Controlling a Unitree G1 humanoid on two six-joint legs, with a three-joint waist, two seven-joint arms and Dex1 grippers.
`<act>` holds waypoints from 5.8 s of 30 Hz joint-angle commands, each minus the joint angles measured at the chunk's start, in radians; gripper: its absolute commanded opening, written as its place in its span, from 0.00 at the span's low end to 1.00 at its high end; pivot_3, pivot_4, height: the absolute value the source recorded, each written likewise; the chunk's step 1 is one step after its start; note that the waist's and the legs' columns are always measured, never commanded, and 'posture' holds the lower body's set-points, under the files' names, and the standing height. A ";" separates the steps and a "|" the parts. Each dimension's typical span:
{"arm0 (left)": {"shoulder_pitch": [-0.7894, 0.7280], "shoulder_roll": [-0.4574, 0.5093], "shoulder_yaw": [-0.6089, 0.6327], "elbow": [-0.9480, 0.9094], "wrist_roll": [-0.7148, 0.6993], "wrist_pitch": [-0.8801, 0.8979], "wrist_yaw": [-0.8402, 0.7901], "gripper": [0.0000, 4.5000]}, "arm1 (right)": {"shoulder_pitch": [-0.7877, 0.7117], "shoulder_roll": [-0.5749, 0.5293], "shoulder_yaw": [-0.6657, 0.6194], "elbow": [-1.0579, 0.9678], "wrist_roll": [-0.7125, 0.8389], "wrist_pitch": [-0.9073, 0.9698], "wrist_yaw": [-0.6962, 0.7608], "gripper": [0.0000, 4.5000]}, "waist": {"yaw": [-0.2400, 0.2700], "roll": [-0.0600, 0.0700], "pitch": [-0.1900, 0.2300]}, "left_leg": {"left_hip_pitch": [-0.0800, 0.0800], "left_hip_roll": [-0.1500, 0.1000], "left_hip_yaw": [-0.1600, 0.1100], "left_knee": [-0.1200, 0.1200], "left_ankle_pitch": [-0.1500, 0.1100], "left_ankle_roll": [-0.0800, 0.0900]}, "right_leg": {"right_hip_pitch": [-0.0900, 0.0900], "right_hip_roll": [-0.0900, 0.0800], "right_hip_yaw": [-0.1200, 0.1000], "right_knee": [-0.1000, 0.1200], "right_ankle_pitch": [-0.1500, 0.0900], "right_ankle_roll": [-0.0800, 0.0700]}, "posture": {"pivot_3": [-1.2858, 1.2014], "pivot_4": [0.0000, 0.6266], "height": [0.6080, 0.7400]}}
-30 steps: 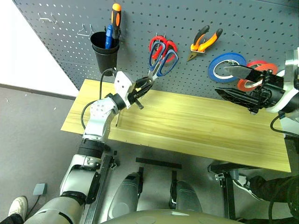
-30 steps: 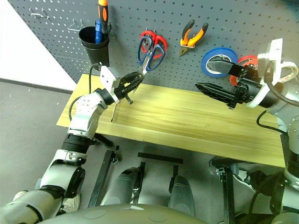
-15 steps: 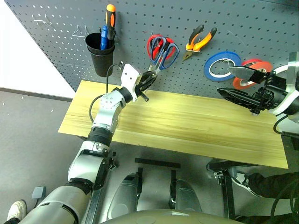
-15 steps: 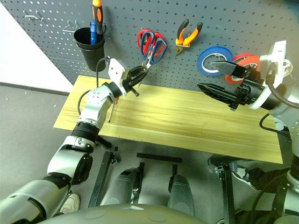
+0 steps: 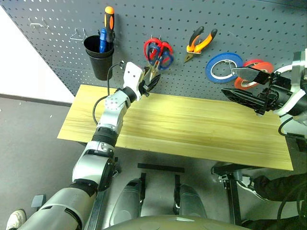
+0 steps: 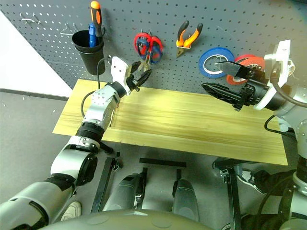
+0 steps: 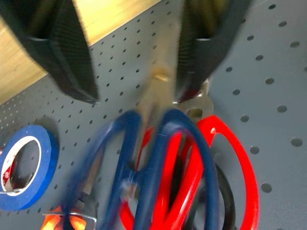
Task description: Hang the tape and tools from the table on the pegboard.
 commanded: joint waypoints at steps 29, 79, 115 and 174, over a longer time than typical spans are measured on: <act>0.151 0.149 0.024 -0.220 0.069 0.765 0.238 1.00 | -0.090 0.168 0.379 0.087 -0.210 0.041 -0.130 1.00 | 0.004 0.000 -0.023 | 0.004 0.000 -0.003 0.002 0.000 0.000 | 0.002 0.001 0.003 0.003 0.000 0.000 | 0.58 0.33 1.00; -0.214 0.097 0.154 0.372 0.055 0.698 0.435 0.68 | -0.401 0.454 0.579 0.640 -0.656 -0.433 0.053 1.00 | 0.001 -0.009 0.127 | -0.004 0.000 0.000 -0.001 -0.001 0.002 | -0.015 -0.001 0.004 0.016 0.000 0.000 | 0.59 0.72 1.00; 0.351 0.203 0.154 -0.789 -0.353 0.503 -0.367 0.19 | -0.080 0.121 0.050 -0.132 -0.046 0.070 0.064 1.00 | 0.043 -0.004 0.082 | -0.007 0.001 -0.001 -0.003 0.000 -0.002 | -0.012 -0.001 0.002 0.000 0.001 -0.001 | 0.58 0.30 1.00; -0.324 0.287 0.222 0.238 -0.035 -0.173 0.054 0.27 | -0.334 0.134 0.201 0.084 -0.081 0.013 -0.077 1.00 | -0.001 -0.010 -0.042 | 0.000 0.000 0.001 0.000 0.001 -0.001 | -0.002 0.001 -0.002 0.001 0.001 -0.001 | 0.56 0.17 1.00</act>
